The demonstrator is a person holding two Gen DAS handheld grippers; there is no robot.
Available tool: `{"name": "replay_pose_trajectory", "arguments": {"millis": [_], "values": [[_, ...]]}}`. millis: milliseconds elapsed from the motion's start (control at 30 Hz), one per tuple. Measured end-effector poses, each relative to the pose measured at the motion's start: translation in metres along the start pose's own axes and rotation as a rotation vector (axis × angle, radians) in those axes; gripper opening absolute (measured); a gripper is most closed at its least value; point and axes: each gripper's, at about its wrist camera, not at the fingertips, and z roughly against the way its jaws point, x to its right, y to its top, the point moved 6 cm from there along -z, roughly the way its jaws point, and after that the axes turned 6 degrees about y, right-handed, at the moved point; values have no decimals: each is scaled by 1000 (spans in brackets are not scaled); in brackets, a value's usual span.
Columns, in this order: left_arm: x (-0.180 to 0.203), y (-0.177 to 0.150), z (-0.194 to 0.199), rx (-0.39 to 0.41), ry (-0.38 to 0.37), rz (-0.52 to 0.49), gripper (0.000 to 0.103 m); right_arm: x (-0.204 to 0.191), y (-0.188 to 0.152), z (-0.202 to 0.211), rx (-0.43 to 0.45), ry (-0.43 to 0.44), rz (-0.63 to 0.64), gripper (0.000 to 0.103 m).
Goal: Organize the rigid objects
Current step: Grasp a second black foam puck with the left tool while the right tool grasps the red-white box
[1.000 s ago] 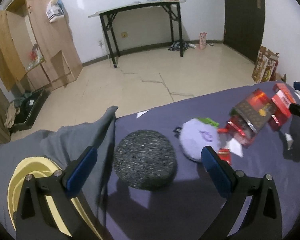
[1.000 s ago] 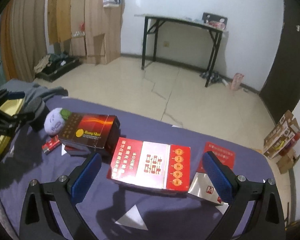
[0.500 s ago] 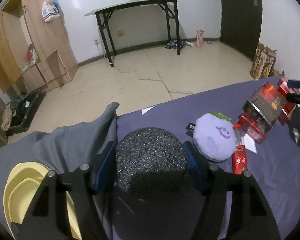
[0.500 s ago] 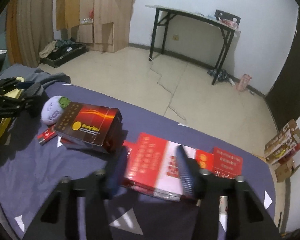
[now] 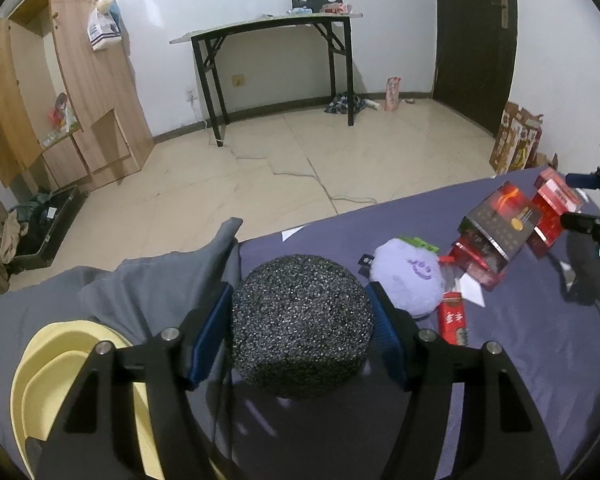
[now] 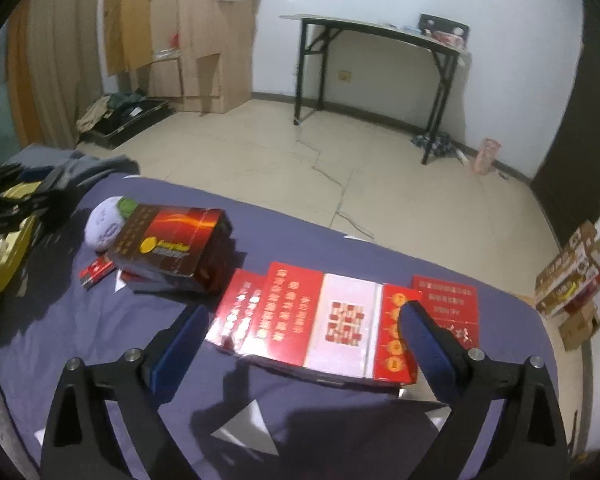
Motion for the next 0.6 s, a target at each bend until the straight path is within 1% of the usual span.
{"name": "replay_pose_trajectory", "arguments": {"millis": [133, 267, 400, 600], "values": [[0, 2, 9, 15, 1, 3, 68, 12, 1, 4, -3, -40, -32, 99], [-2, 0, 15, 25, 1, 3, 68, 27, -1, 8, -9, -71, -58, 102], [-1, -2, 19, 33, -7, 3, 68, 36, -4, 3, -32, -48, -90, 103], [5, -1, 23, 48, -16, -8, 68, 36, -5, 5, -41, -25, -80, 102]]}}
